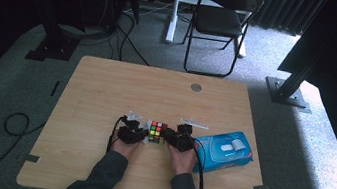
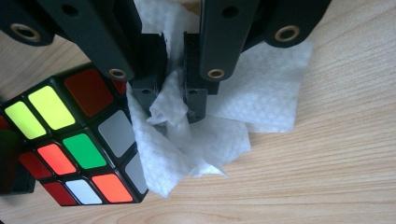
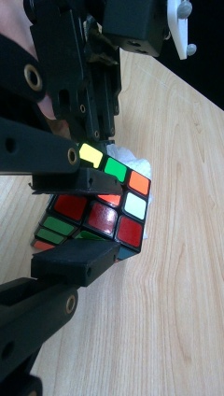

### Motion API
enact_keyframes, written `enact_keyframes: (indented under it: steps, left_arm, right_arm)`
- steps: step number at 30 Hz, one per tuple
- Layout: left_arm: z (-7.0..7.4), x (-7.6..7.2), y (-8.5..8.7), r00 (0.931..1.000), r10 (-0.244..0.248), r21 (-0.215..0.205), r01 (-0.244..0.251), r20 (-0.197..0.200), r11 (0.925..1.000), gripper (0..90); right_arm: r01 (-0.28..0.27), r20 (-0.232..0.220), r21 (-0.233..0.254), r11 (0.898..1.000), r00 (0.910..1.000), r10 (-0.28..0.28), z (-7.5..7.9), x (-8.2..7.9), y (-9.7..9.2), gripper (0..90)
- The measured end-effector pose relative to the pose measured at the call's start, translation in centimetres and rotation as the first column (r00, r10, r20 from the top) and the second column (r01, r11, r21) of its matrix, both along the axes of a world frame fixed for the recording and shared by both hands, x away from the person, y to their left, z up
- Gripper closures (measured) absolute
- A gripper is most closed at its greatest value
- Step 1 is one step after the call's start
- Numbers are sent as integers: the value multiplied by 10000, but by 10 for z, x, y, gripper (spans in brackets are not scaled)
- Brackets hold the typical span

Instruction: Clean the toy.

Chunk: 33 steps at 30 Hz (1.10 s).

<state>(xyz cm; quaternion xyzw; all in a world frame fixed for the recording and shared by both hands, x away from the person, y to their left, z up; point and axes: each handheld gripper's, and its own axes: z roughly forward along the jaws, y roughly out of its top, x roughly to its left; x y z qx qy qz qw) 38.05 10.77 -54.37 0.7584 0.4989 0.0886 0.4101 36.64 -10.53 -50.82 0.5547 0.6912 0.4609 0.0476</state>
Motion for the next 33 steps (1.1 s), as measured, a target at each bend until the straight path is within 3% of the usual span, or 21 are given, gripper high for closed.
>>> enact_keyframes:
  steps: [20,33]
  left_arm:
    - [30,-20,8,9977,-129,-924,190,661,9955,812]
    - [17,-19,7,9995,-94,-752,117,301,9971,816]
  right_arm:
    - [-21,-4,20,10000,10000,21,0,0,0,668]
    - [13,-16,24,10000,10000,-13,0,0,0,668]
